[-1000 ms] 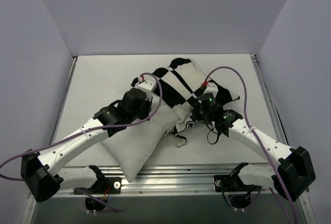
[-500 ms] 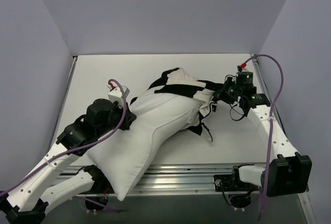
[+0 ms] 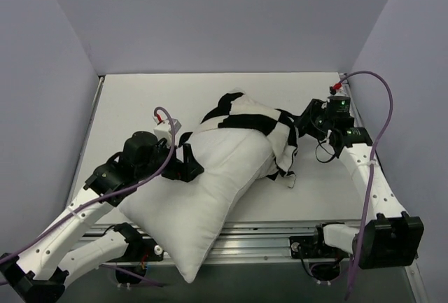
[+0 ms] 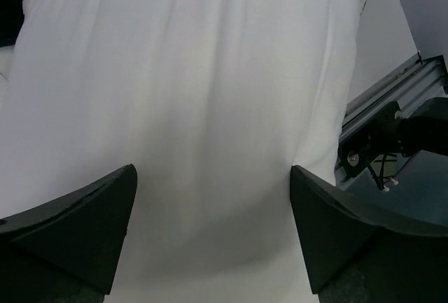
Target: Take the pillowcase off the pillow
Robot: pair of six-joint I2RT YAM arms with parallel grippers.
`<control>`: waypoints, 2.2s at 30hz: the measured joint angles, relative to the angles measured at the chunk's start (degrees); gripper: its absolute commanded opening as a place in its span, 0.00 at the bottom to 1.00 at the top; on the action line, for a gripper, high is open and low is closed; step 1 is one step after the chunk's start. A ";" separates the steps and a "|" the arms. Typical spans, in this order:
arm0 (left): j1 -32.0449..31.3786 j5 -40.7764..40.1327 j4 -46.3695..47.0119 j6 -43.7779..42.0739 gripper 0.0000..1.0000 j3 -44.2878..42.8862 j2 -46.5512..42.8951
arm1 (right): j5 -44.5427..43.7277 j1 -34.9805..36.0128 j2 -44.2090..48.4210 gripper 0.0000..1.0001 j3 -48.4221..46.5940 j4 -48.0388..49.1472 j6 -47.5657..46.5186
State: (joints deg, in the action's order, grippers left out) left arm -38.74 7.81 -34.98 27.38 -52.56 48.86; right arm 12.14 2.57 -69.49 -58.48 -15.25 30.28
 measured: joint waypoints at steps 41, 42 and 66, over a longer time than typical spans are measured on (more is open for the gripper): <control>19.82 27.58 17.62 5.70 0.02 6.84 22.03 | -1.75 36.70 -28.68 0.99 -36.20 -2.95 -27.65; 19.82 27.41 17.40 5.53 0.02 6.78 21.79 | -1.81 37.44 -30.42 0.99 -37.75 -3.76 -28.74; 18.49 11.72 -2.29 -3.78 0.02 -4.31 11.87 | -7.78 35.95 -43.56 0.00 -41.11 -6.29 -31.69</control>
State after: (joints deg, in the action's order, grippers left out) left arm -20.25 19.53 -37.28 23.59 -56.86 60.73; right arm 4.36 38.52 -113.06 -99.59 -21.54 -1.41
